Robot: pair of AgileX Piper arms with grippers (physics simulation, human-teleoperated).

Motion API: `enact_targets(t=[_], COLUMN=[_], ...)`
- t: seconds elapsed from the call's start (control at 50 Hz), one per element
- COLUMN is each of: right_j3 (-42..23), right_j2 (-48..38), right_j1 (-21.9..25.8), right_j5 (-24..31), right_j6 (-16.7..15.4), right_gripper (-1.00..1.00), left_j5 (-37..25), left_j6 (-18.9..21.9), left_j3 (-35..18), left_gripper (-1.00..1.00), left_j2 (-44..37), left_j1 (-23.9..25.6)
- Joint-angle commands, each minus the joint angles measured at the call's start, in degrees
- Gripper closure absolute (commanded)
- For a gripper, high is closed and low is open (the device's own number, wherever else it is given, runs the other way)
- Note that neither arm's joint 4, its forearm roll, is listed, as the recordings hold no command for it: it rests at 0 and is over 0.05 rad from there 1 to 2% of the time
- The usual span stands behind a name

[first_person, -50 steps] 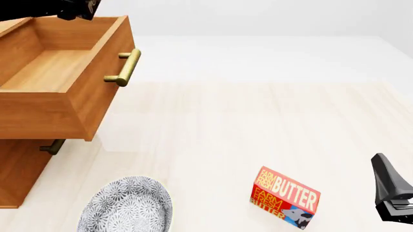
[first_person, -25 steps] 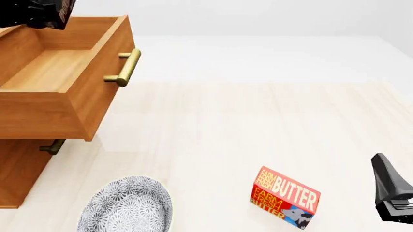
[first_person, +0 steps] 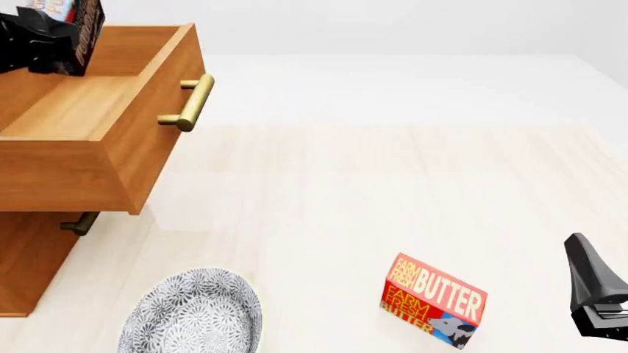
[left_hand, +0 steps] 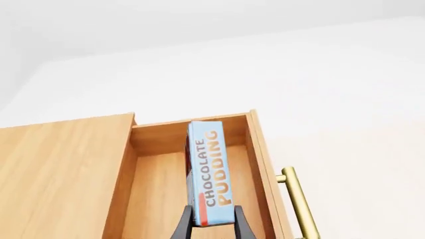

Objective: Put the chocolate pudding in the top drawer of the cabinet and close it.

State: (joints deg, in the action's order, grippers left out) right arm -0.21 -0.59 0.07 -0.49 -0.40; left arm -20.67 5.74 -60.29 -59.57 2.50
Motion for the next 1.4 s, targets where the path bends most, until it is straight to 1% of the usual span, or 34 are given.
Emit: enact_targets(t=[0.02,0.16,0.44,0.76,1.4], right_j3=[0.0,0.0,0.0,0.0,0.0], right_j2=[0.0,0.0,0.0,0.0,0.0], right_j1=[0.0,0.0,0.0,0.0,0.0], right_j5=[0.0,0.0,0.0,0.0,0.0], right_j6=[0.0,0.0,0.0,0.0,0.0], right_gripper=[-1.0,-1.0,-1.0,-1.0,-1.0], left_j5=[0.6,0.4,2.0,3.2,5.6], left_j6=[-0.5,-0.8,-1.2,-2.3,-3.7], left_j3=[1.7,2.3,4.1,3.3,6.6], left_gripper=[1.0,1.0,1.0,1.0,1.0], left_j2=[0.0,0.2,-0.5,-3.4,-4.1], left_j1=[-0.8,-2.3,-4.7,-4.9,-6.4])
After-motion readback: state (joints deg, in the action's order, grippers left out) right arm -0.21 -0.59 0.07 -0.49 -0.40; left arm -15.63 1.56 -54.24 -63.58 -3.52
